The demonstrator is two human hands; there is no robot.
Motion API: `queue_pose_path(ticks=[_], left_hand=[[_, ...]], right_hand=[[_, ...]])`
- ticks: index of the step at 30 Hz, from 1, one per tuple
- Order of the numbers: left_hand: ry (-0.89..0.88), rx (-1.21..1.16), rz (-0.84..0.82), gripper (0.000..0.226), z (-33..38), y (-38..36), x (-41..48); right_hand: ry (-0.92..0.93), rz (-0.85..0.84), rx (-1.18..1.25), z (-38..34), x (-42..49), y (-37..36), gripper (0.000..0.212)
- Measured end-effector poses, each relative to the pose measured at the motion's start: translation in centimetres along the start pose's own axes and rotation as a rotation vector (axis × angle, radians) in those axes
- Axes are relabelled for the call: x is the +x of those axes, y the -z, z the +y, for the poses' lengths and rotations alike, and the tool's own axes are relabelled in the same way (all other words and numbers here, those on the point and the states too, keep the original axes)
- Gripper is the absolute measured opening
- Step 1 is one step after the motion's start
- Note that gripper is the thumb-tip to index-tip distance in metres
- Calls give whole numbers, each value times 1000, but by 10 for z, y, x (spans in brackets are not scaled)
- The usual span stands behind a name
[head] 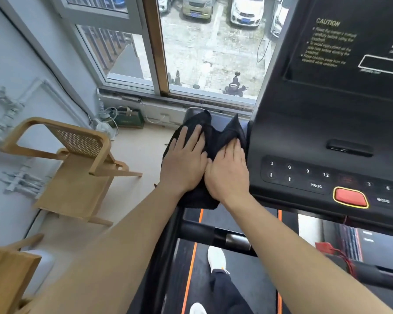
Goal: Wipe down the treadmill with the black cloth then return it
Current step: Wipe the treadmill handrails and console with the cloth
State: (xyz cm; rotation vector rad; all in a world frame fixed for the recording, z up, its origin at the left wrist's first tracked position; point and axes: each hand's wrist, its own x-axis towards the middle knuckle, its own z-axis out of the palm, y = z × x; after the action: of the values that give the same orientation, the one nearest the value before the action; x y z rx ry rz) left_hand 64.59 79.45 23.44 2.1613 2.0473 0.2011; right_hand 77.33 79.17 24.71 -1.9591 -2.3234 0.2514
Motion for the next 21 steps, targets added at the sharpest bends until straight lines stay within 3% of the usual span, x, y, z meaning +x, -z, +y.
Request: queue_pose_path(ticks=[3, 6, 11, 14, 21], left_hand=[[66, -79, -2, 61, 1, 0, -21], [86, -142, -15, 64, 1, 2, -21], [179, -395, -6, 67, -7, 6, -4], [248, -428, -14, 81, -8, 9, 7], [338, -238, -85, 107, 13, 13, 13]], right_hand=[[61, 105, 90, 7, -20, 7, 66], [189, 198, 105, 6, -37, 2, 42], [131, -72, 211, 0, -10, 19, 41], [98, -169, 339, 3, 1, 27, 53], [471, -19, -140, 56, 6, 35, 41]])
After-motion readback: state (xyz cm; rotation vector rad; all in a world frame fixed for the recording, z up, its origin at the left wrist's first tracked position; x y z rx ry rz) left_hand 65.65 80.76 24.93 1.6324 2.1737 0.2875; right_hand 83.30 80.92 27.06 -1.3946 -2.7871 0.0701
